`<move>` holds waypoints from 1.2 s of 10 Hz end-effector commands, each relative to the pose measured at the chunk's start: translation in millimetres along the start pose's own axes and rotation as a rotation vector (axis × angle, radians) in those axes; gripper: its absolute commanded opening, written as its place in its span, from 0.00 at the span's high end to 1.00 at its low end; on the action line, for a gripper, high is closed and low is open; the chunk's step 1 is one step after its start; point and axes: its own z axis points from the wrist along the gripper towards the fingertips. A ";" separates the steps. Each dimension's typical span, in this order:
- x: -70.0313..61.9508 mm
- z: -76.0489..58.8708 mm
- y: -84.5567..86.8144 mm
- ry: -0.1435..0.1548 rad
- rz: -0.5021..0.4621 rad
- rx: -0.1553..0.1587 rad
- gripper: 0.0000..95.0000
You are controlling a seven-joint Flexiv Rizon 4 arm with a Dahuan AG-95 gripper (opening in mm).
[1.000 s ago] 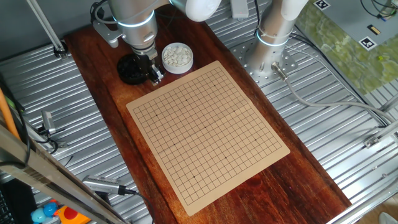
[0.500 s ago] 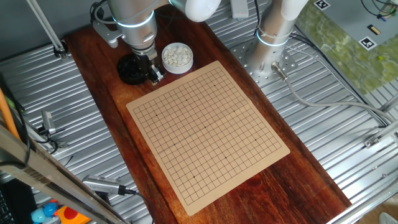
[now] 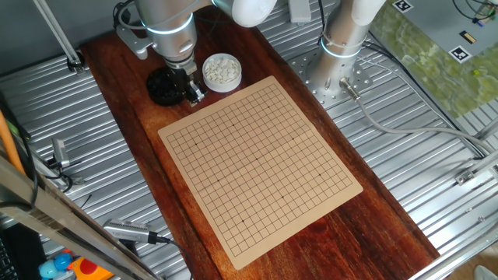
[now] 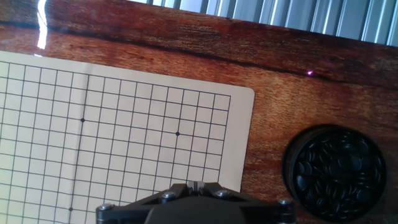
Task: Play the first move as black on the 3-4 point in the upper right corner of the Go board
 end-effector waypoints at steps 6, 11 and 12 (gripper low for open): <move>-0.2 0.1 0.1 0.000 -0.001 0.000 1.00; -0.2 0.1 0.1 0.001 0.011 0.001 1.00; -0.2 0.1 0.1 0.001 0.013 0.000 1.00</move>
